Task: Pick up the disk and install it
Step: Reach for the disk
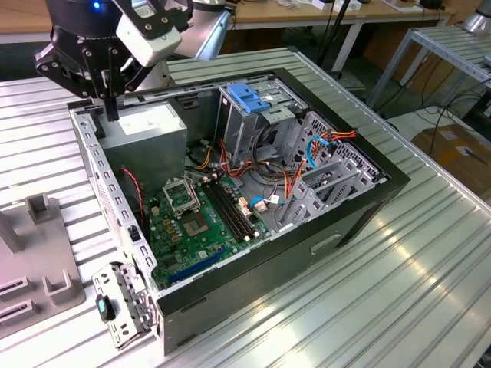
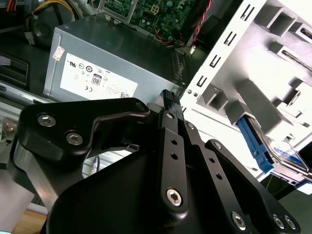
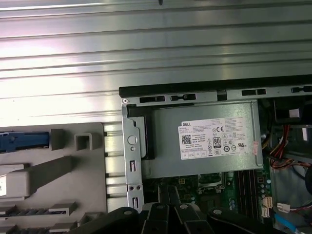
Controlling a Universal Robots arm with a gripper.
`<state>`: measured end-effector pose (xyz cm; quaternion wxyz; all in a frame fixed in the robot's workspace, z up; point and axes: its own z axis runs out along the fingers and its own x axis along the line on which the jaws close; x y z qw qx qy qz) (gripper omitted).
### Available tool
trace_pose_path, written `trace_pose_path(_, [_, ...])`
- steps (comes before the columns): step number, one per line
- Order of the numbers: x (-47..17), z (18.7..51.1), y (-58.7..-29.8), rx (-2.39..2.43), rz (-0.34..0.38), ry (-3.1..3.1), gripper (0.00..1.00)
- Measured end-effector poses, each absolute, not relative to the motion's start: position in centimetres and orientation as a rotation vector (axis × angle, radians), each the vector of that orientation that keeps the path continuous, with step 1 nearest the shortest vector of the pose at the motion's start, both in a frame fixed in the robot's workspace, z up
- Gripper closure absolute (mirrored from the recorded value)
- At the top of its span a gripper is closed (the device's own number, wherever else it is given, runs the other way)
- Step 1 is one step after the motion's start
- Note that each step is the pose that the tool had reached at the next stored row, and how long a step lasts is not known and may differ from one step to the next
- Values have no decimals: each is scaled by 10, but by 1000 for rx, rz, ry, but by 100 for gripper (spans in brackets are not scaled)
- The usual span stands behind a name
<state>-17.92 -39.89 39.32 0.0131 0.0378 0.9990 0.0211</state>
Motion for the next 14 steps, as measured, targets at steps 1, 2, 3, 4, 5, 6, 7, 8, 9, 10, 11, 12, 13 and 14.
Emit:
trace_pose_path(1, [-180,393,-399,118,66,3113,89])
trace_pose_path(2, [-180,393,-399,118,66,3112,89])
trace_pose_path(3, [-180,393,-399,118,66,3113,89])
trace_pose_path(4, [-180,393,-399,118,66,3112,89])
trace_pose_path(5, [-180,393,-399,118,66,3112,89])
trace_pose_path(6, [-180,393,-399,118,66,3113,89])
trace_pose_path(7, [-180,393,-399,118,66,3112,89])
trace_pose_path(8, [-180,393,-399,118,66,3113,89])
trace_pose_path(9, [-180,393,-399,118,66,3113,89])
trace_pose_path(10, [-180,393,-399,118,66,3112,89])
trace_pose_path(11, [-181,393,-399,118,66,3112,89])
trace_pose_path(12, [-181,393,-399,118,66,3113,89])
trace_pose_path(13, [-181,393,-399,118,66,3113,89])
trace_pose_path(14, [-182,393,-399,118,66,3112,89])
